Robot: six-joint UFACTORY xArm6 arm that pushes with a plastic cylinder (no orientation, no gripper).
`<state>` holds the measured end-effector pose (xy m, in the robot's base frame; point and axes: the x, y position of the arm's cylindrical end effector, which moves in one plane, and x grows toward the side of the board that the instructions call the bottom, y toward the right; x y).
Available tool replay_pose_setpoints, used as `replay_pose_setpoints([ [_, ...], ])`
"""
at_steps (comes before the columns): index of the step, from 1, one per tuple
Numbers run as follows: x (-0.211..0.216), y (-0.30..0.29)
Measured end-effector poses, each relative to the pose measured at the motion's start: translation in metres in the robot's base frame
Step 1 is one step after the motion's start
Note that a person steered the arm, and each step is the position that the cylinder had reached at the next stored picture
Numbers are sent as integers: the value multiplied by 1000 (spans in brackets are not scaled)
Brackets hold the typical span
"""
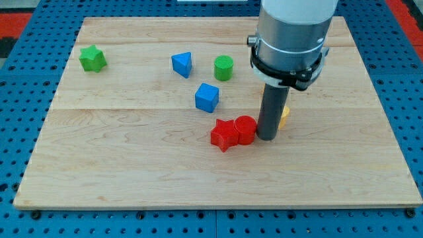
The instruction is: Move the red star and the red circle parallel to each other
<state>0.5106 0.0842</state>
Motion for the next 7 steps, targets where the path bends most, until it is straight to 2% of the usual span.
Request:
replay_pose_setpoints([
  [1,39,2],
  [2,52,-20],
  [3,9,-59],
  [4,-1,-84],
  [5,15,-87],
  [6,6,-177],
  [7,-42,-275],
])
